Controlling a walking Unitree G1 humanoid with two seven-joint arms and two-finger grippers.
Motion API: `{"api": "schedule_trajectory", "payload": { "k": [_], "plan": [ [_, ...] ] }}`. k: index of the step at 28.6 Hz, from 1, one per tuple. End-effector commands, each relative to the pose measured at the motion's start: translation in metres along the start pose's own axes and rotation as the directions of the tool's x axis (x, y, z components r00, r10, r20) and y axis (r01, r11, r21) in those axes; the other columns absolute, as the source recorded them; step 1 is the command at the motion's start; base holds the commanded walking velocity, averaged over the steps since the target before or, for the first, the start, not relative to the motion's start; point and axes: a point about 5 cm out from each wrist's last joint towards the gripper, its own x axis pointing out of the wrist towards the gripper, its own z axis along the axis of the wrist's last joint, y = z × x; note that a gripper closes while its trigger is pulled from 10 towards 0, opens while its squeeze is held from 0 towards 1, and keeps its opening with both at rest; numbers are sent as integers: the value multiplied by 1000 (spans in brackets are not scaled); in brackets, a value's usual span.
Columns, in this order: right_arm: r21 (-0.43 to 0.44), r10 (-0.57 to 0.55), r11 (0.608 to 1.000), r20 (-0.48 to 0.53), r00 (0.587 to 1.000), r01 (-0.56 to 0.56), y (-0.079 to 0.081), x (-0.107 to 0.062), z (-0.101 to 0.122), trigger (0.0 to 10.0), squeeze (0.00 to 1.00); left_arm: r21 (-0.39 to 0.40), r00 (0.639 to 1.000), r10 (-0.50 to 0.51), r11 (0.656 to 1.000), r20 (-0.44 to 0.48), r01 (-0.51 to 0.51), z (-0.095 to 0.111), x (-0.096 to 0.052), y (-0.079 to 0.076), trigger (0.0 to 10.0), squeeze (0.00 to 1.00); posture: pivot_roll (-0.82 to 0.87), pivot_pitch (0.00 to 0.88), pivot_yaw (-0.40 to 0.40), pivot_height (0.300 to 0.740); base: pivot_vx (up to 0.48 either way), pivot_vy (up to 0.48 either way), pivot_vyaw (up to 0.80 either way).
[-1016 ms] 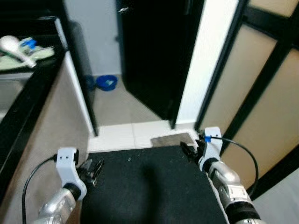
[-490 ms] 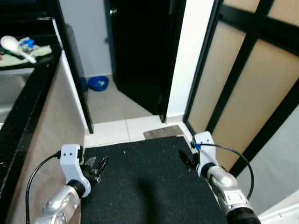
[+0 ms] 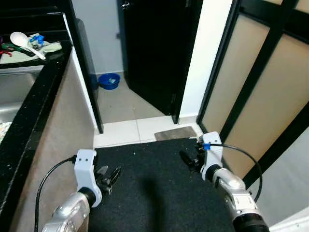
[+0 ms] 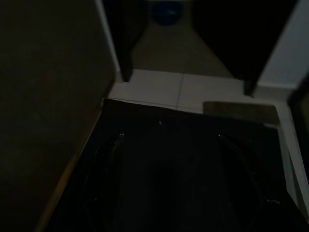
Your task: Kitchen organization
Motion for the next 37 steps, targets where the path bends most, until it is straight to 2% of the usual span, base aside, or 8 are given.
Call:
{"api": "schedule_trajectory", "payload": {
  "k": [1, 11, 14, 17, 29, 33, 37],
  "plan": [
    [-1, 12, 1000, 3, 1000, -12, 2, -1, 1, 10000, 0, 3, 1000, 3, 1000, -31, -3, -6, -1, -3, 10000, 0, -25, 0, -13, 740, 0, -454, 0],
    [-7, 23, 1000, -9, 1000, -23, 4, -2, -1, 10000, 0, -1, 998, 26, 1000, -55, -26, -10, -2, -2, 10000, 0, -23, 0, -16, 740, 0, -462, 0],
    [-40, 47, 998, -7, 999, -47, 6, -4, -1, 10000, 0, -28, 998, 56, 998, -21, -56, -5, -1, 0, 10000, 0, -23, 0, -16, 740, 0, -155, 0],
    [-69, 65, 995, -15, 998, -66, 7, -5, -1, 10000, 0, -44, 998, 66, 997, -11, -67, -3, 0, 2, 10000, 0, -24, 0, -15, 740, 0, 0, 794],
    [-134, 81, 987, -41, 996, -86, 7, -7, -1, 10000, 0, -11, 992, 120, 993, -26, -121, -3, 0, 8, 10000, 0, -23, 0, -11, 740, 0, 0, 781],
    [-131, 85, 987, -34, 996, -88, 8, -7, 0, 10000, 0, -16, 986, 163, 986, -28, -163, -5, 1, 13, 10000, 0, -22, 0, -12, 740, 0, 0, 781],
    [-129, 89, 987, -29, 996, -92, 9, -7, 1, 10000, 0, -20, 986, 164, 986, -13, -165, -3, 1, 14, 10000, 0, -22, 0, -12, 740, 0, 0, 781]
  ]
}}
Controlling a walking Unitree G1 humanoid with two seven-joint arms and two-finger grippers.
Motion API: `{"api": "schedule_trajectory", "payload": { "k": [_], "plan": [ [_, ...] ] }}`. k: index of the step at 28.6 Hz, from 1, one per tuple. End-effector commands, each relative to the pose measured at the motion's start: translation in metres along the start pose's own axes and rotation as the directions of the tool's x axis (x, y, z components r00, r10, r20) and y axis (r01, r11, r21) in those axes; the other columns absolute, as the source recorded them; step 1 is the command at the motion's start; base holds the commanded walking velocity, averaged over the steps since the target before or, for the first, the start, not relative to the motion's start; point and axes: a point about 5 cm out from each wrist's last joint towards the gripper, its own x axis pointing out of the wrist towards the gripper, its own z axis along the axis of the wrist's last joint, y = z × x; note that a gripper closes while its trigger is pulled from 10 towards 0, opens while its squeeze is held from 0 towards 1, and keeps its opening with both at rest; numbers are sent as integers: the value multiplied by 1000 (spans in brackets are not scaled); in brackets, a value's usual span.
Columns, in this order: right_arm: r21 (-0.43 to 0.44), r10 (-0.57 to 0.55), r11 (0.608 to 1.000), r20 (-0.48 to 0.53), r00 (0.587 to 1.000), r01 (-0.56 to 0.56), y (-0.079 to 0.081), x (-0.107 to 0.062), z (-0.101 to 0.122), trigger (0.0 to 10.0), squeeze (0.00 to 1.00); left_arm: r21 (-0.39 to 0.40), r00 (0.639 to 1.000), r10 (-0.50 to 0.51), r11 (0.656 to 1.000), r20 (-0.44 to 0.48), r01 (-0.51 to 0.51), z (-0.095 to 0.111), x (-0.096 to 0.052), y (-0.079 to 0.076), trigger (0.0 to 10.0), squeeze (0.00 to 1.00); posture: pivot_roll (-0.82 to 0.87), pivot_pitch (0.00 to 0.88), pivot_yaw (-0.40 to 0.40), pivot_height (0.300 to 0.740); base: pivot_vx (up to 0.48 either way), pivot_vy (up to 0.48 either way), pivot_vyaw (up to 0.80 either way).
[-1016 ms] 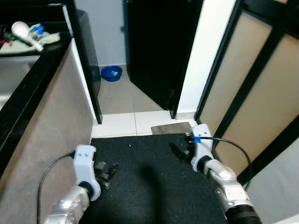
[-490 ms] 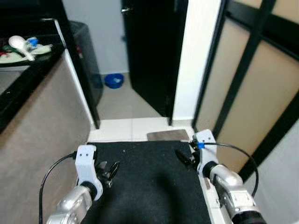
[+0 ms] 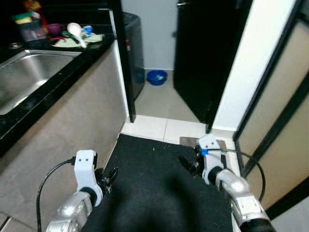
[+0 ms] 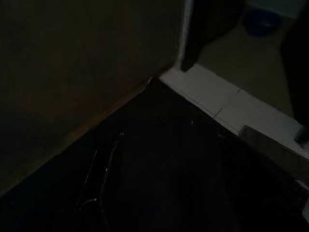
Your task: Kitchen organization
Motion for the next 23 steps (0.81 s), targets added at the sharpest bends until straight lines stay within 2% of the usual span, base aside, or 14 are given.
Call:
{"api": "schedule_trajectory", "payload": {
  "k": [1, 15, 23],
  "plan": [
    [-1, 27, 1000, 24, 999, -27, 7, 3, 4, 10000, 0, 2, 999, 32, 999, -15, -32, -5, -3, 7, 10000, 0, -18, 0, -11, 740, 0, 0, 781],
    [-6, 58, 998, 50, 997, -58, 13, 6, 11, 10000, 0, 17, 999, 33, 999, 17, -34, 1, 1, 5, 10000, 0, -23, 0, -10, 740, 0, 0, 781],
    [-6, 75, 997, 62, 995, -75, 20, 10, 13, 10000, 0, 64, 999, 29, 998, 18, -30, 1, 3, 3, 10000, 0, -18, 0, -10, 740, 0, 0, 781]
  ]
}}
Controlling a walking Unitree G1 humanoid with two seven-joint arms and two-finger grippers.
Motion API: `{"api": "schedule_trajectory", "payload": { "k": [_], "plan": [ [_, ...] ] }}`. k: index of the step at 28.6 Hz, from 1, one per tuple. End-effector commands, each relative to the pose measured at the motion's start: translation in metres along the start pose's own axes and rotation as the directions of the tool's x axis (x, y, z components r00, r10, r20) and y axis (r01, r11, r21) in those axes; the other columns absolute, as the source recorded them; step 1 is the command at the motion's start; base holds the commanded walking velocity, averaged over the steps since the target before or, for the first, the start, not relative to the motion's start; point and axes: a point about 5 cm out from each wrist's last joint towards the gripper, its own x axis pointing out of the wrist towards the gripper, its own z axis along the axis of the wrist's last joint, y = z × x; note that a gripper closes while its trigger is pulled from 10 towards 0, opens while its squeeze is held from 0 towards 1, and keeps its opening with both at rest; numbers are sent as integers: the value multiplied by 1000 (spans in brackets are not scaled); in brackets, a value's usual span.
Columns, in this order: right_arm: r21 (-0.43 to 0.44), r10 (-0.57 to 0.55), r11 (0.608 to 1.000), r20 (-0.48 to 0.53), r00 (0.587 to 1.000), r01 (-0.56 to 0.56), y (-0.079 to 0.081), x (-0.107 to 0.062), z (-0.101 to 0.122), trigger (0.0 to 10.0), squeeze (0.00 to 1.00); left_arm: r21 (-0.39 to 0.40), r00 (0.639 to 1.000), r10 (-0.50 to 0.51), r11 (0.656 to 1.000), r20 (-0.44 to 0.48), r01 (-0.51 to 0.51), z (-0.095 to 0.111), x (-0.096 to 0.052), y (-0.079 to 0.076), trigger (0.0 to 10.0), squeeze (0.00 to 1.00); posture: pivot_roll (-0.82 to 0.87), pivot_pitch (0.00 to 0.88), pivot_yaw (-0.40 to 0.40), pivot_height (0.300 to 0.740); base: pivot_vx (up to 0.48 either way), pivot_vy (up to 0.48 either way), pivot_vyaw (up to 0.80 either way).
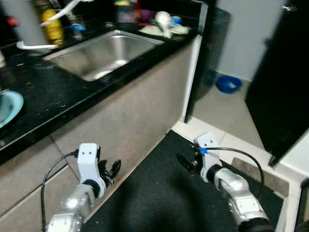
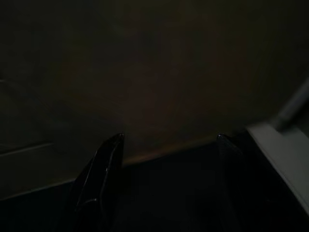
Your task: Kitchen organization
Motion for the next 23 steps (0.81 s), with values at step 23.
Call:
{"api": "schedule_trajectory", "payload": {
  "k": [23],
  "plan": [
    [6, 8, 1000, 9, 1000, -8, 7, 4, 1, 10000, 0, 103, 1000, 28, 994, -3, -27, -4, -1, 6, 10000, 0, -11, 0, 2, 740, 0, 0, 780]
  ]
}}
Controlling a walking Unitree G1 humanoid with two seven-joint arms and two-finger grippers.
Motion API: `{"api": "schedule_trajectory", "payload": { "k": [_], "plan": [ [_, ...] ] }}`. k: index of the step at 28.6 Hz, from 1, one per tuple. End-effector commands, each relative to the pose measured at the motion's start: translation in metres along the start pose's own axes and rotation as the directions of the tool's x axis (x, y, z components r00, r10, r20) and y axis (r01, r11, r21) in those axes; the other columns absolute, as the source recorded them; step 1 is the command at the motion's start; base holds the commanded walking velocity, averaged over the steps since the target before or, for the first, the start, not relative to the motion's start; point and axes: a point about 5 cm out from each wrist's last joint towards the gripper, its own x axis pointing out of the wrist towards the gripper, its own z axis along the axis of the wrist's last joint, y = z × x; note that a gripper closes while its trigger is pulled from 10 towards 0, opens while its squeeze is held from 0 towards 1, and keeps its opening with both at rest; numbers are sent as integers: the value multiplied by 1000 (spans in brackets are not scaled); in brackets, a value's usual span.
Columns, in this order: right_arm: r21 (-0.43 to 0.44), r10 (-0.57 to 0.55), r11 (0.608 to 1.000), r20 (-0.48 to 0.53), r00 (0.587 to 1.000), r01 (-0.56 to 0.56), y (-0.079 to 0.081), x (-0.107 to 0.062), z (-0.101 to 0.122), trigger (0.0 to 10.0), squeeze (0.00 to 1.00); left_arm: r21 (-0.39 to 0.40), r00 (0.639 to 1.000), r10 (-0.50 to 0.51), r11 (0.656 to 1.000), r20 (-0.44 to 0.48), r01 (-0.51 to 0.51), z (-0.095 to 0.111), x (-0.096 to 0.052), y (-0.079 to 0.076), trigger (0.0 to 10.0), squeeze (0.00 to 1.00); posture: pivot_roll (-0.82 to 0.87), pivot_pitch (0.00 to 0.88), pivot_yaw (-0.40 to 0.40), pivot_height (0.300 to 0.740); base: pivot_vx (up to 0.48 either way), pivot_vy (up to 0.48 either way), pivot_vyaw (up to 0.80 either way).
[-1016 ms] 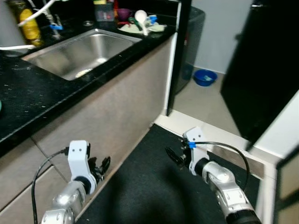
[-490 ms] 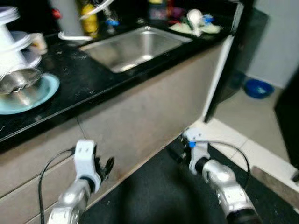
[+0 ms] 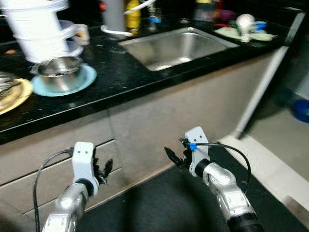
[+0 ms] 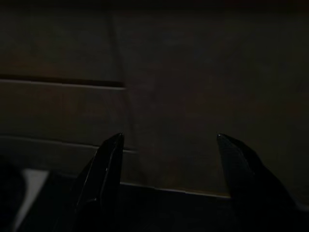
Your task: Kitchen organization
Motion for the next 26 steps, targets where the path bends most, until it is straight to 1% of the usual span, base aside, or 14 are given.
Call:
{"api": "schedule_trajectory", "payload": {
  "k": [1, 14, 18, 20, 21, 22, 26],
  "plan": [
    [2, 3, 1000, 3, 1000, -4, 2, 2, 1, 10000, 0, 27, 1000, 8, 1000, -3, -8, 1, 1, 2, 10000, 0, -10, 0, 4, 740, 0, 0, 775],
    [13, 7, 1000, 13, 1000, -7, 3, 3, 1, 10000, 0, 43, 1000, 19, 999, 14, -20, 4, 0, 5, 10000, 0, -8, 0, 9, 740, 0, 0, 775],
    [23, 4, 1000, 41, 999, -5, 2, 4, 6, 10000, 0, 44, 1000, 20, 999, 24, -21, 7, 1, 4, 10000, 0, -9, 0, 9, 740, 0, 0, 775],
    [45, 5, 999, 87, 996, -9, 3, 5, 13, 10000, 0, 44, 999, 20, 999, 27, -21, 8, 1, 4, 10000, 0, -9, 0, 9, 740, 0, 0, 775],
    [57, -15, 998, 124, 992, 8, 2, 5, 19, 10000, 0, 46, 999, 19, 999, 33, -21, 9, 1, 3, 10000, 0, -9, 0, 9, 740, 0, 0, 0],
    [68, -18, 998, 134, 991, 9, 2, 7, 23, 10000, 0, 43, 999, 19, 999, 41, -21, 11, 1, 3, 10000, 0, -9, 0, 8, 740, 0, 0, 0],
    [80, 4, 997, 139, 990, -15, 4, 11, 31, 10000, 0, 25, 998, 17, 1000, 62, -18, 14, 2, 2, 10000, 0, -10, 0, 8, 740, 0, 0, 0]
  ]
}}
